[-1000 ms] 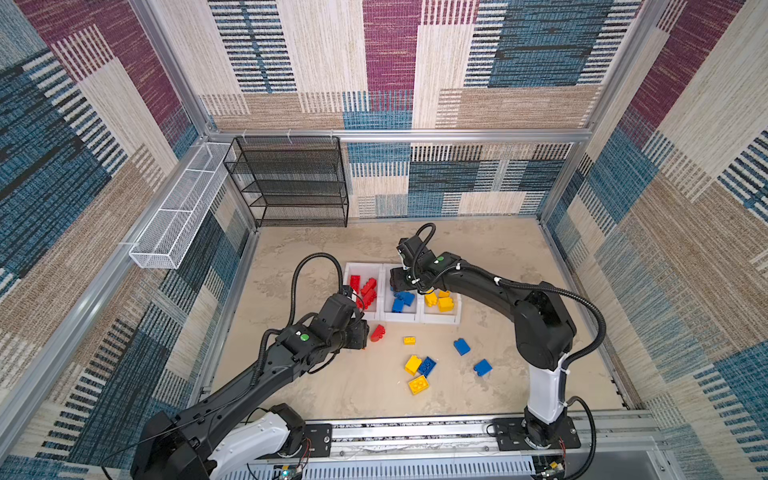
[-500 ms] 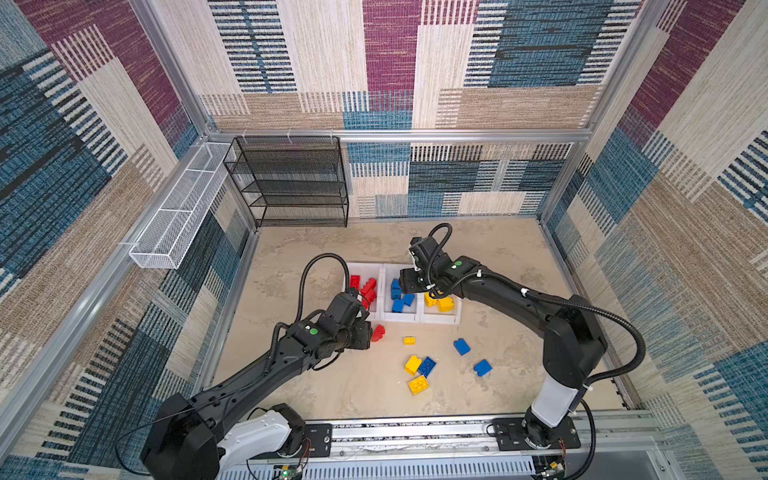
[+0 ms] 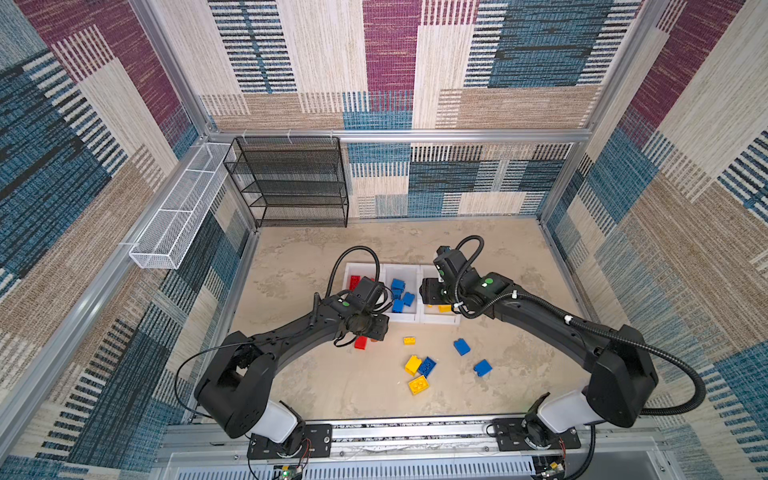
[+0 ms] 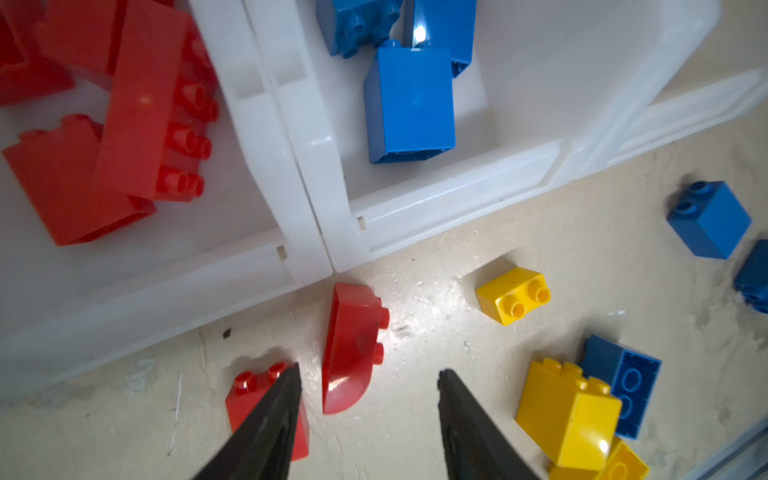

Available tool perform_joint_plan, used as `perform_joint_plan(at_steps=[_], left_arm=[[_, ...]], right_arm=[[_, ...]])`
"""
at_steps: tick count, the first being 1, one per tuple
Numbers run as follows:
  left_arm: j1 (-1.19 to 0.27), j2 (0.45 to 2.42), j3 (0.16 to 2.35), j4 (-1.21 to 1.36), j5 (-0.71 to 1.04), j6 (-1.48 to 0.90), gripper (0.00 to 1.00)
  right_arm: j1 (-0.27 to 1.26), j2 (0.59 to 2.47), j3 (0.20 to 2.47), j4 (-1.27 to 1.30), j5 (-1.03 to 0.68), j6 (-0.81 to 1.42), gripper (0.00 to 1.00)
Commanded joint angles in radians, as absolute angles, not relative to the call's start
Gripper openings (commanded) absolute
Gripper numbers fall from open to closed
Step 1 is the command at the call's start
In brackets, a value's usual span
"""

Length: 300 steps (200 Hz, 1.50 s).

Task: Sort the legos into containers by color
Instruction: 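Grasp a red brick near the bin with the left gripper while the right gripper withdraws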

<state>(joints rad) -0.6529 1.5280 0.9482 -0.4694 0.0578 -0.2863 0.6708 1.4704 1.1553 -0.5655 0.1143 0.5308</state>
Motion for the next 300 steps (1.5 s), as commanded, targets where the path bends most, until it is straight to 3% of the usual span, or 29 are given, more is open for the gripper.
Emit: perform_joint_plan(at_steps=[1,111,180,300], left_arm=[[-0.653,1.571,0.983,-0.488,0.072,-0.205,0.55],[-0.688,1.683,1.008,-0.494,0.044,-0.177,0.47],[-0.708,1.716,1.008,-0.479,0.017,-0.181,0.28],[-0.708,1.609,0.986,-0.477,0.034,-0.208,0.13]], right_arm=[[0.661,1.434,1.133,-0.556,0.142,0.563,0.67],[0.643,1.355,1.067,-0.561,0.153,0.594,0.66],[0.640,1.333,1.035,-0.556,0.154,0.603,0.66],[0.636,1.318,1.017,-0.552,0.153,0.606,0.66]])
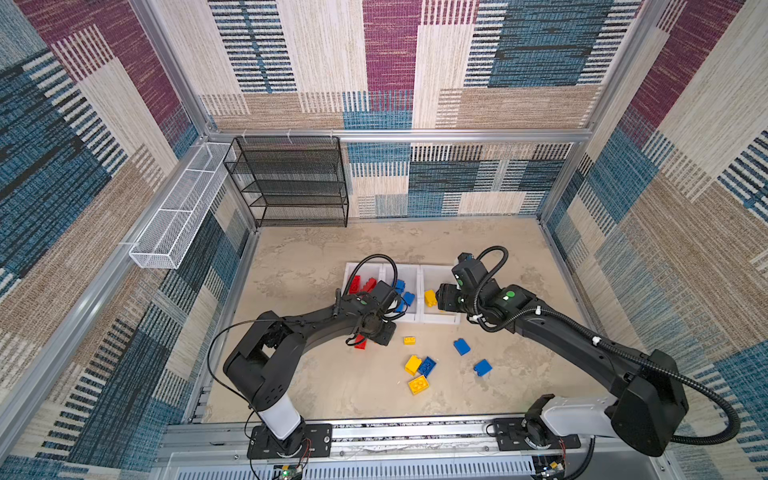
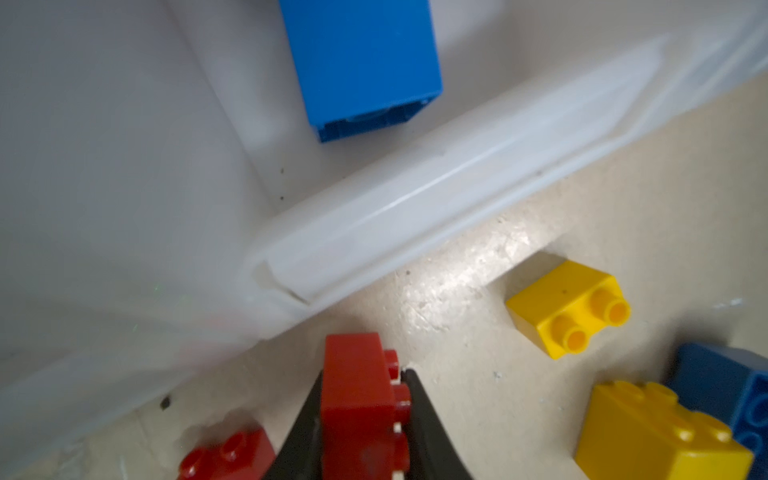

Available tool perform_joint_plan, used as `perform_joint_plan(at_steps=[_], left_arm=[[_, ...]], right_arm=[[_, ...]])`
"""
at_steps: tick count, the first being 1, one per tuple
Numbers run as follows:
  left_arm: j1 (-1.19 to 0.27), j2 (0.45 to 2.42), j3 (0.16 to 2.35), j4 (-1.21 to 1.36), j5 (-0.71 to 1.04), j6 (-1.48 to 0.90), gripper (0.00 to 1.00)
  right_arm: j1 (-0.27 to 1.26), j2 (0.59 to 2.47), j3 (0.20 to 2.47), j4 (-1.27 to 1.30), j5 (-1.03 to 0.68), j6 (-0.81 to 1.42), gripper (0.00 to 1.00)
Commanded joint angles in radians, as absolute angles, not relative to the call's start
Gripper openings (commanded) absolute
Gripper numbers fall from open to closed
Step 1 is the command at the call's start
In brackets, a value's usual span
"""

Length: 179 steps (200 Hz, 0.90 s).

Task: Sort the legos into containers by color
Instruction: 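Grasp a red brick near the bin with the left gripper while the right gripper withdraws, then carry the red brick with the left gripper into the nearest compartment and release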

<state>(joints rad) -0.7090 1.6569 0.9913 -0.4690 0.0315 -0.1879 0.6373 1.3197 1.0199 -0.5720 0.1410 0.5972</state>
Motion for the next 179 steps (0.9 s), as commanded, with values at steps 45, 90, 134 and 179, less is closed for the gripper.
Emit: perform_joint_plan(at_steps=[45,90,134,179], left_arm=[[-0.695,1.495,0.996,-0.478,0.031,-0.243,0.14],[-0.554,1.511,1.125,-0.518,0.010,-0.150,0.15],[-0.421,1.701,1.262,-0.547,0.054,-0.122,0.16],[-0.405,1.802,1.327,-0.546,0.050,-0.126,0.31]], right_arm=[[0.635,1.319,1.034,-0.558,0.147,0.601,0.65],[0.635,1.298,1.029,-0.568,0.160,0.604,0.65],[0.635,1.287,1.019,-0.573,0.160,0.612,0.65],[0.634,1.265,0.984,-0.575,0.157,0.635,0.65]])
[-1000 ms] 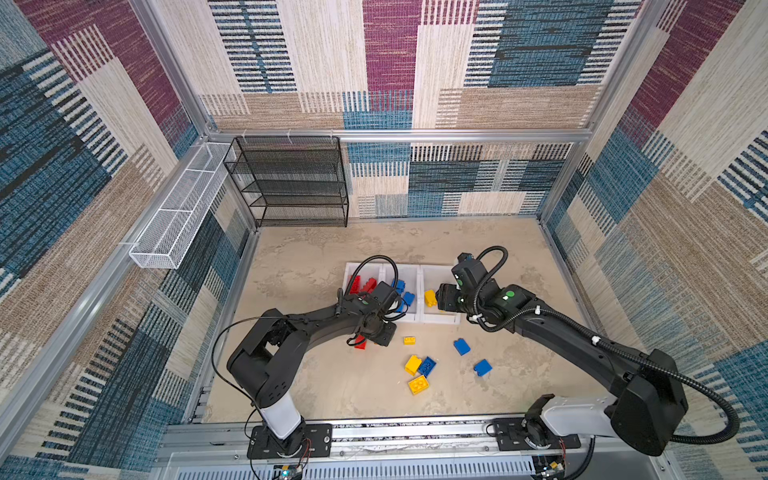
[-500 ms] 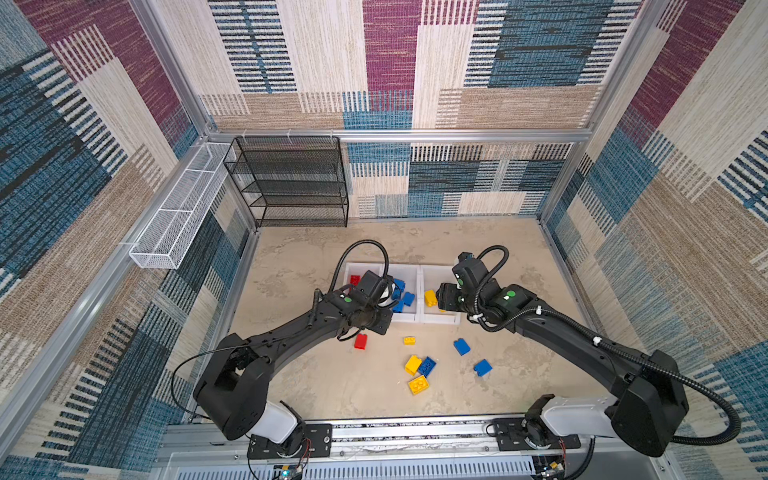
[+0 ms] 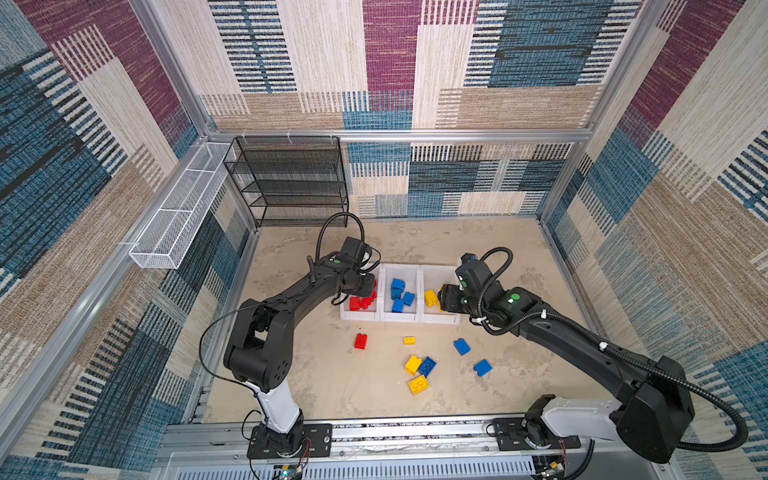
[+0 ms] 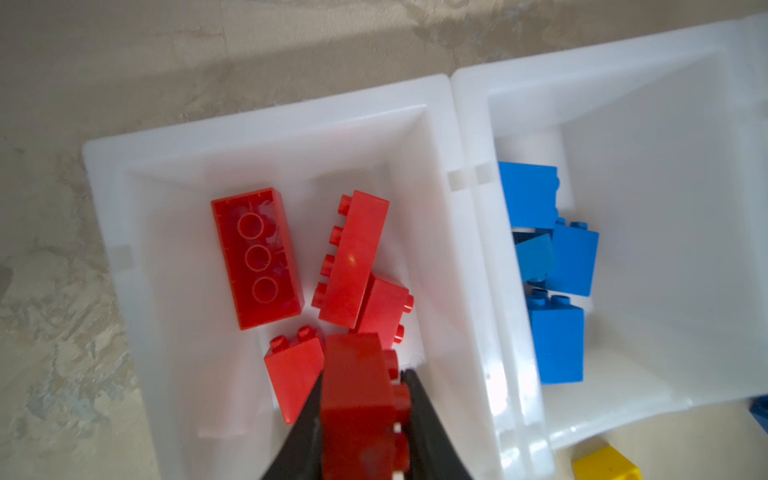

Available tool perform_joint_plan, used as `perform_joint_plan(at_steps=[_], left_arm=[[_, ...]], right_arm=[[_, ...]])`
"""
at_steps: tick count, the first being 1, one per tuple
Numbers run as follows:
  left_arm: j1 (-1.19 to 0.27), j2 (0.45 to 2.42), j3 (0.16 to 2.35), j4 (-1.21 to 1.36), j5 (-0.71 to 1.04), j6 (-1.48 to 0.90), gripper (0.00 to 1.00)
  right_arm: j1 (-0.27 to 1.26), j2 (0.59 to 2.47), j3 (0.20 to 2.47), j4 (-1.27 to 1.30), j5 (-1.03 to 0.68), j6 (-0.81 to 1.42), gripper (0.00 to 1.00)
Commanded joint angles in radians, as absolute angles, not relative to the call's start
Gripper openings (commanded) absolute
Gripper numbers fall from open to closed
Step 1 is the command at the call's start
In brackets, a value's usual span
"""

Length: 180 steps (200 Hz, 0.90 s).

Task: Sort the legos into containers by color
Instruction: 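Carry the red brick with the left gripper into the nearest compartment and release, then grasp a blue brick beside the bin with the right gripper while the left withdraws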

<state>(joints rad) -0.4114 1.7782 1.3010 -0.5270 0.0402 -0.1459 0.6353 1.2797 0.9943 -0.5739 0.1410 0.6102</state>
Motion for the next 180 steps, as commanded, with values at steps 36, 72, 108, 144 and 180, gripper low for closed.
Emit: perform_joint_plan(at_steps=[36,72,108,144,180], left_arm=[[-0.404,1.778,1.313,-0.545,0.032,-0.126,0.44],[-0.405,1.708,1.251,-0.528,0.055,-0.152,0.46],[-0.405,1.608,1.174,-0.516,0.049,-0.165,0.48],[-0.405,1.504,1.099,-0.499,0.065,-0.191,0.48],[-0.405,1.408,1.020,-0.498,0.069,-0.218,0.49]], right_arm=[[0.635,1.258,0.978,-0.582,0.167,0.637,0.67],[0.635,1.280,0.966,-0.563,0.151,0.638,0.67],[0.635,1.288,0.945,-0.574,0.148,0.635,0.67],[0.635,1.260,0.876,-0.606,0.148,0.656,0.67],[0.636,1.243,0.784,-0.617,0.134,0.673,0.67]])
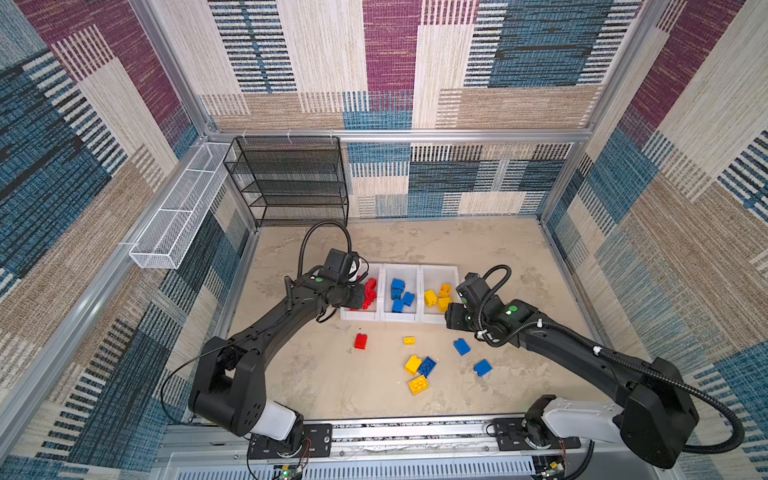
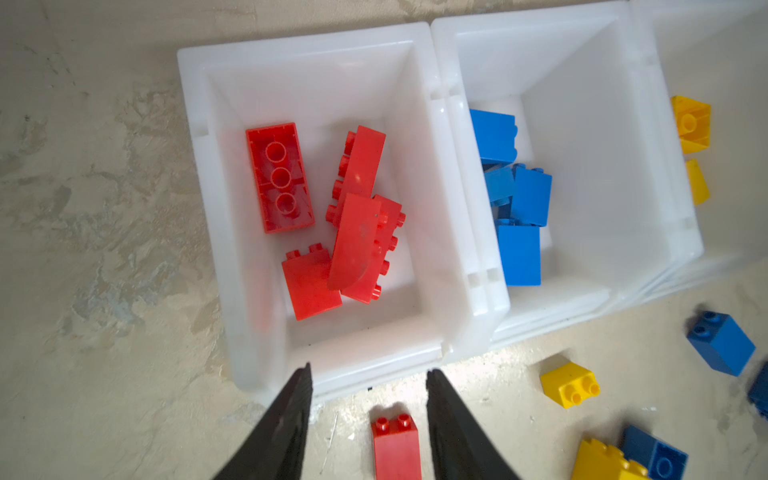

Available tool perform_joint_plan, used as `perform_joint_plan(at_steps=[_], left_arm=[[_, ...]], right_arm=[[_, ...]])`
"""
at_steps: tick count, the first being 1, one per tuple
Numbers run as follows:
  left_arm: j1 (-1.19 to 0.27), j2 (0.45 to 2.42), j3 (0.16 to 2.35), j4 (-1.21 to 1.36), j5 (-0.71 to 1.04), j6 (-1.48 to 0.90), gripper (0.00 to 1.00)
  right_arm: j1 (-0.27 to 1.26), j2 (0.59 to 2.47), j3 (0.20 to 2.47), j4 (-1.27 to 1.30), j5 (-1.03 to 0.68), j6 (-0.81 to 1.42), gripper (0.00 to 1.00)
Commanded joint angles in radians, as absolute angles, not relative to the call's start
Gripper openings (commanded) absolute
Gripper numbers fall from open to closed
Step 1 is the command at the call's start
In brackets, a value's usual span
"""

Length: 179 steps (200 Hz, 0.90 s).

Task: Sort the legos into containers by color
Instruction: 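Grasp a blue brick beside the bin with the right gripper while the left withdraws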

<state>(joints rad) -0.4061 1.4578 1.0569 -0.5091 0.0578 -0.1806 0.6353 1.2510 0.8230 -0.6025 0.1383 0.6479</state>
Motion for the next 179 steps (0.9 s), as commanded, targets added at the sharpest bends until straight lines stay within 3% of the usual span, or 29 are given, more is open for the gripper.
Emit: perform_joint_plan(at_steps=[1,61,179], left_arm=[[-0.405,1.406,1.018,-0.498,0.069,-0.220,0.49],[-0.408,1.261,0.890,-0.454,0.109,-0.311,0.49],[-0.431,1.220,0.818,-0.433,0.118,-0.363,0.49]], right_arm=[[0.635,1.244,0.781,-0.618,0.134,0.672,0.67],[0.635,1.288,0.711,-0.594,0.130,0.651,0.65],[0.638,1.390,0.674,-0.519,0.135,0.638,0.53]])
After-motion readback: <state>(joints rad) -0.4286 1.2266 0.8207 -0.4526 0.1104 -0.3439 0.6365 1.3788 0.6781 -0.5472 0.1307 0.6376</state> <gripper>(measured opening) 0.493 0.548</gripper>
